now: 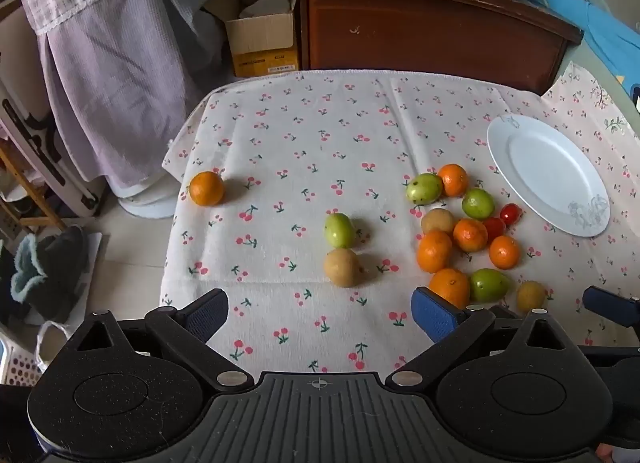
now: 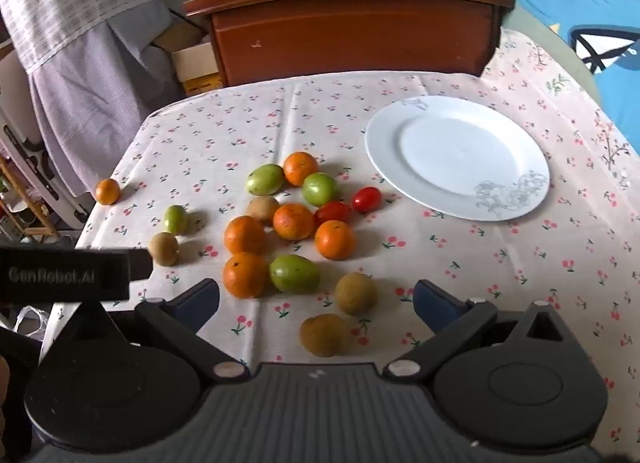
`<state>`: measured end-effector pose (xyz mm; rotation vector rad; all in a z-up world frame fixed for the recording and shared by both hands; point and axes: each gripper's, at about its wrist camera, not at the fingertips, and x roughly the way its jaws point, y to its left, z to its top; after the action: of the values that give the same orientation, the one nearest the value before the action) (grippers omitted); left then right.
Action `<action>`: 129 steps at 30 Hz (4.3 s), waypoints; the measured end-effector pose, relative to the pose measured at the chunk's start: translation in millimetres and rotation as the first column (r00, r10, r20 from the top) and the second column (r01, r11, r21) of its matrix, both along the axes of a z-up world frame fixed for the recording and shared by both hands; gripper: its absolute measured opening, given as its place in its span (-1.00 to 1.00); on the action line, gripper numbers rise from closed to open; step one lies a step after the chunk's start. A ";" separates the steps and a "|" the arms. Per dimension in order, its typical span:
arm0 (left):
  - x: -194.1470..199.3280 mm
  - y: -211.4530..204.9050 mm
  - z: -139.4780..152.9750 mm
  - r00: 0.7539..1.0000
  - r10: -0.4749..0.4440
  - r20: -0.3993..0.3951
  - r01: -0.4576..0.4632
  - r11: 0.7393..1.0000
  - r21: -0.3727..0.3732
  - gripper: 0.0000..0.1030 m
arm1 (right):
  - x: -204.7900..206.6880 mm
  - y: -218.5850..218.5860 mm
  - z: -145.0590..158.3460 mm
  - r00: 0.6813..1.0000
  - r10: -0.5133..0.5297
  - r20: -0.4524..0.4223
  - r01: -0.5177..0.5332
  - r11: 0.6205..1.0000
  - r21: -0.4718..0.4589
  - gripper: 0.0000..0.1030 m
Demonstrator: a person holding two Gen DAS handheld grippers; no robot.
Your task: Organize fruits
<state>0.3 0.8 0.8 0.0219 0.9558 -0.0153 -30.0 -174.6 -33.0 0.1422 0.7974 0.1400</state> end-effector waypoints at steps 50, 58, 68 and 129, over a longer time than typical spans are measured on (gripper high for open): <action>28.7 76.1 0.5 0.987 0.154 0.045 -0.155 0.987 0.042 0.92 | 9.0 -5.3 10.0 0.991 -0.129 -0.046 0.132 0.989 0.064 0.98; 57.8 86.0 -6.4 0.987 0.133 0.092 -0.137 0.990 0.044 0.92 | 20.7 3.4 12.8 0.989 -0.137 -0.045 0.142 0.981 0.131 0.96; 82.0 94.1 -28.2 0.988 0.119 0.103 -0.124 0.991 0.048 0.90 | 18.1 0.4 8.1 0.988 -0.143 -0.053 0.149 0.977 0.149 0.95; 8.4 -3.1 -14.2 0.998 -0.006 -0.068 0.011 0.997 0.075 0.78 | 15.0 -1.8 5.7 0.977 -0.196 -0.087 0.190 0.979 -0.069 0.96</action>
<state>8.7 -2.3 -13.4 0.0953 1.0235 0.0122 -15.0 -176.3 -27.3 0.1687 0.8752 -0.0750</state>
